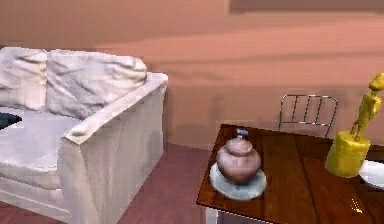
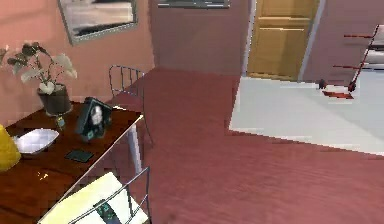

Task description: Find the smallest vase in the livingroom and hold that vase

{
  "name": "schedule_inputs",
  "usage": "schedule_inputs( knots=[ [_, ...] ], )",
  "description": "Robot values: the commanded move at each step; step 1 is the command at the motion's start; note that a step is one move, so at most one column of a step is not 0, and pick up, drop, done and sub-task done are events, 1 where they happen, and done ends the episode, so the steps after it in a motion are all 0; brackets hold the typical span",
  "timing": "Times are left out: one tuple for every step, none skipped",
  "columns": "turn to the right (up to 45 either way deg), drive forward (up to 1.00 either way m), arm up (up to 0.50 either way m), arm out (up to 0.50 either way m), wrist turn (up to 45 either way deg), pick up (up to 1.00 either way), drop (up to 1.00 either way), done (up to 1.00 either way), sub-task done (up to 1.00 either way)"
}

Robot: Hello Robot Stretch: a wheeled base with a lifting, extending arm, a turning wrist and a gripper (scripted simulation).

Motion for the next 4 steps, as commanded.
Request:
schedule_inputs(
  knots=[
    [-45.0, 0.0, 0.0, 0.0, 0.0, 0.0, 0.0, 0.0, 0.0],
    [-27.0, 0.0, 0.0, 0.0, 0.0, 0.0, 0.0, 0.0, 0.0],
    [-3.0, 0.0, 0.0, 0.0, 0.0, 0.0, 0.0, 0.0, 0.0],
    [45.0, 0.0, 0.0, 0.0, 0.0, 0.0, 0.0, 0.0, 0.0]
  ],
)
